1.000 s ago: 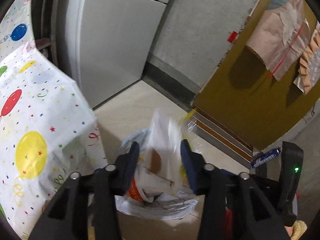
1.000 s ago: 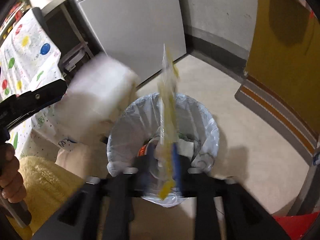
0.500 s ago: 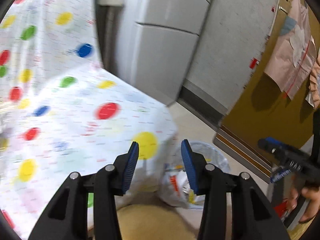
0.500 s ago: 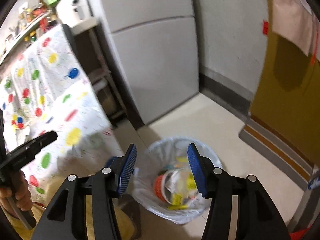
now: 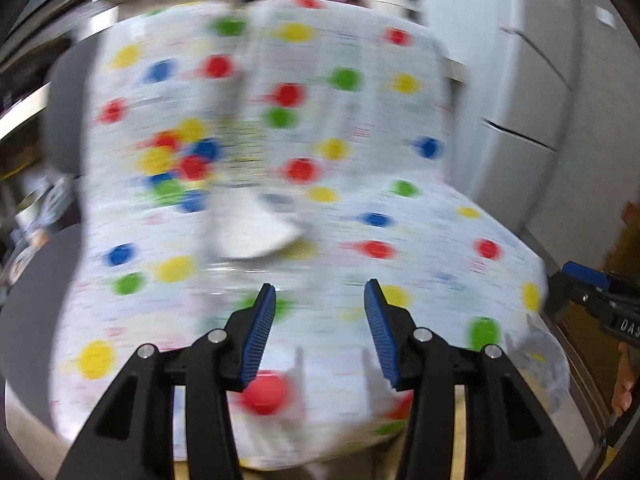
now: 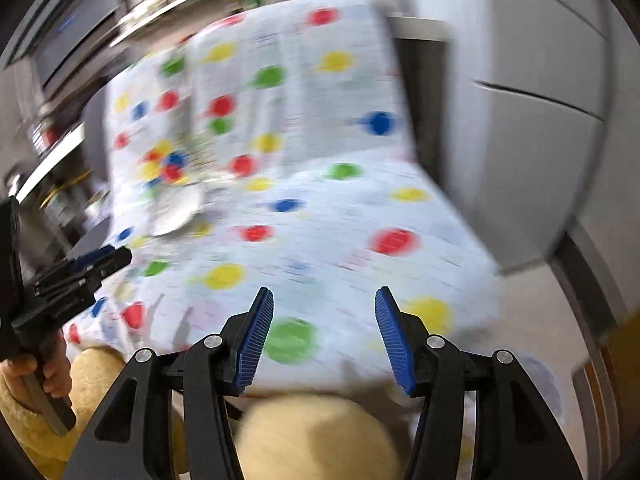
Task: Collect trash
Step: 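Move both tools back over the chair, then grasp the white scrub pad with the right tool while the left tool grasps the clear plastic tray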
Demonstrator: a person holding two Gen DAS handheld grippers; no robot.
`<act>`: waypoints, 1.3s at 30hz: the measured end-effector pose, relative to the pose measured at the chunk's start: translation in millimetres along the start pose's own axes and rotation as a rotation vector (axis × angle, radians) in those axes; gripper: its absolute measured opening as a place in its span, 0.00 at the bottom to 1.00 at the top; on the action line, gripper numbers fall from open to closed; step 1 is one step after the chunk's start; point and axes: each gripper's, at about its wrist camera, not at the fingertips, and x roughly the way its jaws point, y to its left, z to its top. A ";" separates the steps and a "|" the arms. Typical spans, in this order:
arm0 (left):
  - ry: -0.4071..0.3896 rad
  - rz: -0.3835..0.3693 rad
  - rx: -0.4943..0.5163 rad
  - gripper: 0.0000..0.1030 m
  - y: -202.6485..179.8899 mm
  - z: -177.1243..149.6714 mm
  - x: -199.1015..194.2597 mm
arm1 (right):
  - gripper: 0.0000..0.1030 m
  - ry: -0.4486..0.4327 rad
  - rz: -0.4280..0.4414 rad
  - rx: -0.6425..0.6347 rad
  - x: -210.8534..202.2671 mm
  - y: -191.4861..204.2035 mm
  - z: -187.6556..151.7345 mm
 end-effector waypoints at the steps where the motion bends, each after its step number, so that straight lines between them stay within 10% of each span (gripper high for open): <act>1: -0.005 0.032 -0.038 0.43 20.5 3.1 -1.4 | 0.53 0.008 0.020 -0.025 10.1 12.3 6.7; 12: 0.044 0.219 -0.191 0.43 128.3 17.3 10.8 | 0.51 0.073 0.144 -0.223 113.0 111.3 64.5; 26: 0.093 0.216 -0.245 0.43 164.9 11.1 33.5 | 0.52 0.252 0.162 -0.363 228.0 173.4 86.7; 28: 0.096 0.208 -0.240 0.43 163.7 9.8 35.2 | 0.46 0.231 0.165 -0.359 226.9 173.0 84.1; 31: 0.101 0.201 -0.235 0.43 161.2 8.5 36.8 | 0.12 0.215 0.173 -0.368 223.3 176.0 81.4; 39: 0.111 0.123 -0.171 0.43 131.0 17.3 40.7 | 0.09 0.020 0.203 -0.286 153.8 152.9 108.6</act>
